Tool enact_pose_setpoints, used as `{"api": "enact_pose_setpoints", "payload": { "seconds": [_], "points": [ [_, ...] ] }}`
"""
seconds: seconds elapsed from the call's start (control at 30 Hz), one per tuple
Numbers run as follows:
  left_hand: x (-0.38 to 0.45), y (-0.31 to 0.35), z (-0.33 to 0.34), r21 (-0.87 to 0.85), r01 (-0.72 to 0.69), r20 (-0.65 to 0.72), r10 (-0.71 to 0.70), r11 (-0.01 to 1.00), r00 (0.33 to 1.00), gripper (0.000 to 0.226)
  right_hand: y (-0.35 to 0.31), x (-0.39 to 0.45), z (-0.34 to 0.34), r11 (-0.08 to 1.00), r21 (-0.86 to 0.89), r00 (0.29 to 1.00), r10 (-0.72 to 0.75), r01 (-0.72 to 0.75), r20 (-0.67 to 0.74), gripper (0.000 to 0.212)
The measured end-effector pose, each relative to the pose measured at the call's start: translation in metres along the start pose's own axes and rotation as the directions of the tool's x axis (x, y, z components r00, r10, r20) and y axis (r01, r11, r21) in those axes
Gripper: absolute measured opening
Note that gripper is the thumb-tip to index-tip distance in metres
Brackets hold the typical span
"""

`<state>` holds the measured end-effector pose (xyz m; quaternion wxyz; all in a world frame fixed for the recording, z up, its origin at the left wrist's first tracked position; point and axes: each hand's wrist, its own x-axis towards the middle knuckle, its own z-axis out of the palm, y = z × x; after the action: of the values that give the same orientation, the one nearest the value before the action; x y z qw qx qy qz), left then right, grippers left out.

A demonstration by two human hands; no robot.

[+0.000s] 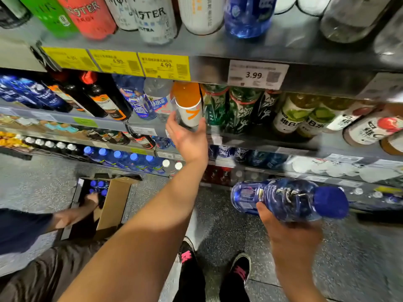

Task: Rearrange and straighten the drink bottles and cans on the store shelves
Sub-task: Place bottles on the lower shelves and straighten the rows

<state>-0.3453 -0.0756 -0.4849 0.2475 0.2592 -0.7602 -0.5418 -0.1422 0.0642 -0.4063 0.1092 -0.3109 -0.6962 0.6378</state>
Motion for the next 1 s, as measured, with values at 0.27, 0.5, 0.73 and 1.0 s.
{"api": "enact_pose_setpoints", "payload": {
  "seconds": [0.27,0.5,0.73,1.0],
  "points": [
    [0.023,-0.014,0.014,-0.016,-0.040,0.064,0.041,0.999,0.997,0.082,0.022,-0.002,0.022,0.999,-0.022,0.999,0.036,-0.036,0.014,0.049],
    [0.038,-0.021,0.016,0.025,-0.042,0.056,0.040,0.999,0.998,0.076,0.045,-0.009,0.024,0.994,-0.037,0.992,0.100,-0.103,-0.076,0.060],
    [0.046,-0.011,0.015,0.118,-0.022,0.083,0.012,0.993,0.996,0.072,0.049,-0.010,0.022,0.987,-0.088,0.987,0.129,-0.138,-0.092,0.051],
    [0.047,-0.002,0.011,0.093,0.000,0.117,-0.011,0.996,0.993,0.068,0.032,0.009,0.033,0.993,-0.090,0.997,0.077,-0.078,-0.016,0.039]
  ]
}}
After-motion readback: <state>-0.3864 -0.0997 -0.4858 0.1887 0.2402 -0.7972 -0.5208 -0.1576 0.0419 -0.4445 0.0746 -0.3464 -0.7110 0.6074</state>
